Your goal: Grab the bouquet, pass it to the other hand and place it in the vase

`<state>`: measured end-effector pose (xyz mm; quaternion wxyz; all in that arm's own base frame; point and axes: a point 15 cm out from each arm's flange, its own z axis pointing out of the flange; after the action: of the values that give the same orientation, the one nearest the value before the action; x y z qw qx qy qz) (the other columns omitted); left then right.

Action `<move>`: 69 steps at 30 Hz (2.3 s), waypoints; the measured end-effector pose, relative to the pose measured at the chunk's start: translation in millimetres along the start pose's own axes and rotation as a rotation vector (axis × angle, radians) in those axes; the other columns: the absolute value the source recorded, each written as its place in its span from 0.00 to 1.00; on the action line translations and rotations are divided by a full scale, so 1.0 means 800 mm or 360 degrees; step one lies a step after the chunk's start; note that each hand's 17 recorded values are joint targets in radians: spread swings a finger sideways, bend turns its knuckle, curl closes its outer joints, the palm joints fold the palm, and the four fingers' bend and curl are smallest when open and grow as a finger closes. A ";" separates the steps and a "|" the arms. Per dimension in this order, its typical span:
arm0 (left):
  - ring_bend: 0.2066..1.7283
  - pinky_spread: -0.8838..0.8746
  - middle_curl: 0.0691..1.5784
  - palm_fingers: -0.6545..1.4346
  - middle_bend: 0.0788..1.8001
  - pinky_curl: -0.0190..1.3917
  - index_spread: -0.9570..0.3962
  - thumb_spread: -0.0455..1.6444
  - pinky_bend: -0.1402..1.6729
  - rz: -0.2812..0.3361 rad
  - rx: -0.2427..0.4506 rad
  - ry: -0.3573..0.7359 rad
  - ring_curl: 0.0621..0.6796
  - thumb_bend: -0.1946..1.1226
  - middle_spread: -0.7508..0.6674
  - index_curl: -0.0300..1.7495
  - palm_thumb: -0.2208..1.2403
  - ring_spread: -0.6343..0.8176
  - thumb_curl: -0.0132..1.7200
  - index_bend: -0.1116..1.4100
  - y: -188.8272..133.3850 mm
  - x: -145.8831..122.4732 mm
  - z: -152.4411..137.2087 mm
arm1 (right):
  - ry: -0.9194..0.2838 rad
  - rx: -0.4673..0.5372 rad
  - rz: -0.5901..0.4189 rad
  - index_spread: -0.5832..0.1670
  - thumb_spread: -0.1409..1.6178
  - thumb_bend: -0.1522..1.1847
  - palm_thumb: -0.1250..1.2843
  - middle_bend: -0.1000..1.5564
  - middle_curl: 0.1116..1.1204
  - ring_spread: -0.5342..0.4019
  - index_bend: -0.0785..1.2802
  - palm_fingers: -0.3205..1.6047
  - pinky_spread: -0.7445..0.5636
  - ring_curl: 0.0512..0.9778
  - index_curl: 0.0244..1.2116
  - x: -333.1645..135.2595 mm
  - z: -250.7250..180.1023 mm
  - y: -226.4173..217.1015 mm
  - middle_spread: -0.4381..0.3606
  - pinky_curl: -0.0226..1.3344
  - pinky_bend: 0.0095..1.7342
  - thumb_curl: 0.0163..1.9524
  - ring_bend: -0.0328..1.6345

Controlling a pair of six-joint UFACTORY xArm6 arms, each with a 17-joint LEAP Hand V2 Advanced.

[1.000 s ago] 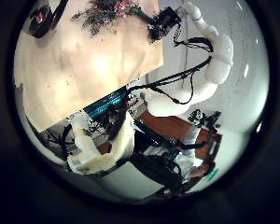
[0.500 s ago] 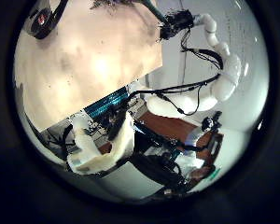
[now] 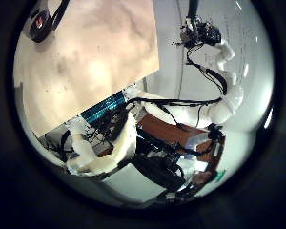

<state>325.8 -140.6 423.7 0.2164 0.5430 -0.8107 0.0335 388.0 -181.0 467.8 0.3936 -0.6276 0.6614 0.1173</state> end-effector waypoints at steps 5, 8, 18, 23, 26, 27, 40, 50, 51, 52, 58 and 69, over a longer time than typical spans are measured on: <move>0.18 0.81 0.17 0.38 0.08 0.23 0.74 0.69 0.18 0.0003 0.0092 0.0244 0.25 0.13 0.79 0.21 0.38 0.83 0.19 0.18 0.001 0.013 -0.022 | -0.0350 0.0105 -0.0058 0.49 0.57 0.17 0.92 0.88 0.70 0.34 0.95 0.75 0.42 0.74 0.68 -0.064 -0.018 -0.001 0.40 0.60 0.76 0.49 0.88; 0.18 0.80 0.17 0.38 0.08 0.23 0.75 0.69 0.18 0.0030 0.0161 0.0373 0.25 0.13 0.79 0.21 0.37 0.82 0.18 0.18 -0.005 0.025 -0.034 | -0.0514 0.0101 -0.0041 0.49 0.57 0.17 0.92 0.89 0.69 0.34 0.95 0.75 0.42 0.74 0.68 -0.078 -0.007 0.008 0.40 0.61 0.76 0.51 0.88; 0.18 0.80 0.18 0.38 0.08 0.23 0.80 0.67 0.18 0.0160 0.0414 0.0912 0.24 0.13 0.80 0.20 0.33 0.82 0.18 0.19 -0.026 0.056 -0.071 | -0.0867 -0.0017 -0.0090 0.50 0.57 0.16 0.92 0.89 0.68 0.35 0.96 0.75 0.42 0.75 0.67 -0.159 0.080 0.060 0.40 0.65 0.74 0.55 0.87; 0.18 0.80 0.19 0.39 0.10 0.22 0.82 0.65 0.18 0.0173 0.0593 0.1120 0.23 0.13 0.77 0.20 0.32 0.82 0.18 0.19 -0.048 0.071 -0.089 | -0.0960 -0.0129 -0.0222 0.50 0.57 0.16 0.92 0.90 0.67 0.35 0.96 0.75 0.42 0.76 0.66 -0.204 0.116 0.075 0.40 0.67 0.73 0.56 0.87; 0.19 0.80 0.20 0.39 0.11 0.22 0.83 0.64 0.18 0.0201 0.0637 0.1219 0.24 0.13 0.76 0.20 0.32 0.82 0.18 0.18 -0.052 0.083 -0.096 | -0.0993 -0.0193 -0.0299 0.50 0.57 0.15 0.92 0.90 0.67 0.35 0.96 0.75 0.42 0.76 0.66 -0.234 0.131 0.084 0.40 0.68 0.72 0.57 0.87; 0.19 0.80 0.20 0.39 0.11 0.22 0.83 0.63 0.18 0.0221 0.0658 0.1263 0.24 0.13 0.76 0.20 0.32 0.82 0.18 0.18 -0.052 0.090 -0.102 | -0.1005 -0.0216 -0.0308 0.50 0.57 0.15 0.92 0.90 0.67 0.35 0.96 0.75 0.41 0.76 0.66 -0.241 0.138 0.090 0.40 0.68 0.72 0.58 0.87; 0.25 0.79 0.22 0.43 0.18 0.23 0.85 0.59 0.21 0.0477 0.0534 0.1712 0.26 0.13 0.72 0.17 0.32 0.78 0.19 0.16 -0.016 0.154 -0.130 | -0.0968 -0.0400 -0.0364 0.51 0.58 0.14 0.92 0.90 0.66 0.35 0.96 0.75 0.41 0.77 0.65 -0.274 0.219 0.118 0.41 0.72 0.70 0.60 0.87; 0.49 0.51 0.34 0.83 0.41 0.27 0.67 0.60 0.33 0.0397 0.0523 0.2008 0.40 0.19 0.44 0.20 0.51 0.34 0.22 0.20 -0.024 0.157 -0.144 | -0.0892 -0.0511 -0.0357 0.51 0.58 0.13 0.92 0.90 0.65 0.35 0.96 0.75 0.41 0.77 0.65 -0.270 0.270 0.139 0.41 0.74 0.69 0.62 0.87; 0.54 0.47 0.36 0.85 0.42 0.31 0.64 0.61 0.39 0.0357 0.0525 0.2056 0.47 0.20 0.42 0.21 0.55 0.29 0.23 0.21 -0.028 0.156 -0.148 | -0.0880 -0.0522 -0.0356 0.51 0.58 0.13 0.92 0.90 0.65 0.35 0.96 0.75 0.41 0.77 0.65 -0.267 0.272 0.141 0.41 0.75 0.69 0.62 0.87; 0.60 0.44 0.39 0.90 0.42 0.35 0.61 0.61 0.46 0.0334 0.0530 0.2073 0.54 0.23 0.39 0.21 0.61 0.26 0.25 0.23 -0.031 0.154 -0.149 | -0.0865 -0.0530 -0.0353 0.51 0.58 0.12 0.92 0.90 0.65 0.35 0.96 0.75 0.41 0.77 0.65 -0.264 0.273 0.142 0.41 0.75 0.69 0.62 0.87; 0.75 0.30 0.49 0.90 0.52 0.49 0.44 0.59 0.69 0.0290 0.0636 0.2079 0.72 0.28 0.27 0.31 0.78 0.17 0.30 0.46 -0.040 0.130 -0.155 | -0.0840 -0.0513 -0.0329 0.51 0.59 0.10 0.89 0.90 0.65 0.34 0.97 0.74 0.40 0.78 0.65 -0.259 0.277 0.137 0.40 0.76 0.69 0.62 0.86; 0.86 0.23 0.58 0.81 0.61 0.60 0.28 0.63 0.79 0.0405 0.1007 0.1867 0.85 0.27 0.18 0.47 0.83 0.16 0.37 0.61 -0.021 0.100 -0.225 | -0.0838 -0.0396 -0.0103 0.41 0.66 0.09 0.68 0.73 0.55 0.34 0.50 0.49 0.25 0.68 0.54 -0.199 0.272 0.131 0.38 0.64 0.66 0.43 0.82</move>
<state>371.7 -164.8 614.5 0.4456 0.3725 -0.5678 0.5834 356.7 97.0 394.6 0.4751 -0.6398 0.4968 0.3437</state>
